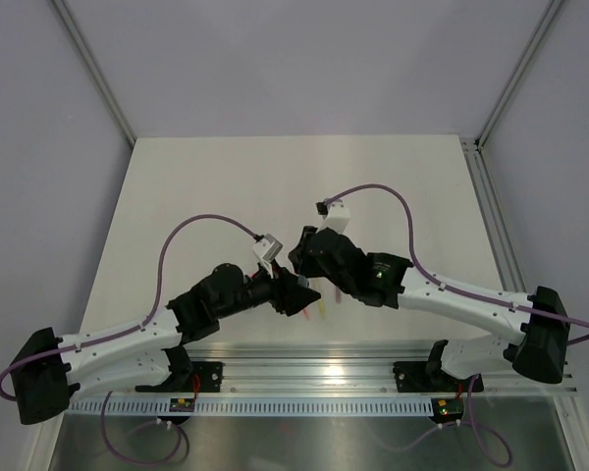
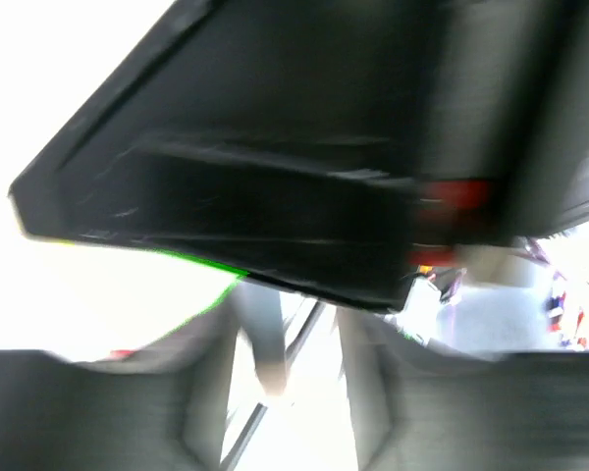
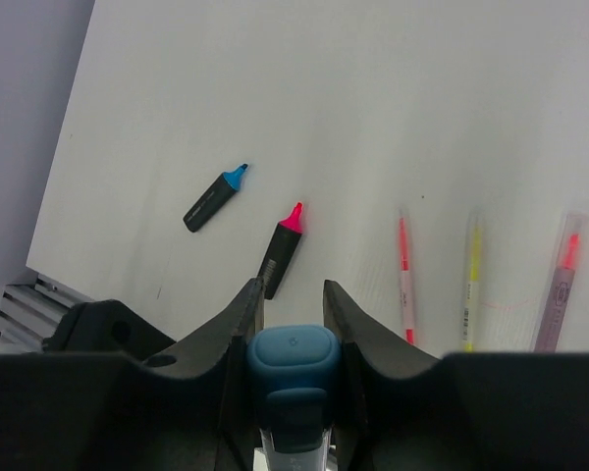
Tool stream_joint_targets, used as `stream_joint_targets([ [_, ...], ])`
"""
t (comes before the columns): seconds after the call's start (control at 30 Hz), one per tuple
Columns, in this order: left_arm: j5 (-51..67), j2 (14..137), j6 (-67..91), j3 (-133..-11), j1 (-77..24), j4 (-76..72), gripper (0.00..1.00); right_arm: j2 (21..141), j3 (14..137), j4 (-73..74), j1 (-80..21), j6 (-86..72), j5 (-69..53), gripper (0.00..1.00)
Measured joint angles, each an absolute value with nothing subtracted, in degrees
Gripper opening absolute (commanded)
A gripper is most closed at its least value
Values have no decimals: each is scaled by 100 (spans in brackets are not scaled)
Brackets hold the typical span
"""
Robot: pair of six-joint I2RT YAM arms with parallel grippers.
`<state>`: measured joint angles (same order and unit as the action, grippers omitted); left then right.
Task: Insert the pens into the pen caps
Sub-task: Insert the pen cap onto the pen, then place the pen at the center of the board.
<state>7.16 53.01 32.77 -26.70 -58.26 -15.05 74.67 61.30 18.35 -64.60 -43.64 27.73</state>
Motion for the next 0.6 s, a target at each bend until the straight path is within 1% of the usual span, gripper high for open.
stream_joint_targets([
  [0.03, 709, 5273, 3251, -2672, -5828, -1608, 77, 7481, 6130, 1837, -6372, -4346, 2668, 17],
  [0.07, 698, 5201, 3225, -2670, -5830, -1667, 83, 7496, 6128, 1837, -6263, -4322, 2556, 17],
  [0.13, 663, 4980, 3249, -2657, -5830, -1675, 90, 7542, 6123, 1804, -5920, -4237, 2268, 17],
  [0.17, 604, 4827, 3238, -2646, -5830, -1647, 99, 7577, 6117, 1754, -5712, -4185, 2139, 17],
  [0.37, 248, 3765, 3129, -2377, -5830, -1212, 99, 8213, 6106, 1166, -4799, -3730, 1481, 17],
  [0.47, -16, 3385, 3015, -2259, -5830, -897, 99, 8833, 6152, 884, -4460, -3465, 1199, 17],
  [0.6, -353, 3223, 2858, -2178, -5830, -622, 99, 9712, 6477, 854, -4062, -3179, 917, 18],
])
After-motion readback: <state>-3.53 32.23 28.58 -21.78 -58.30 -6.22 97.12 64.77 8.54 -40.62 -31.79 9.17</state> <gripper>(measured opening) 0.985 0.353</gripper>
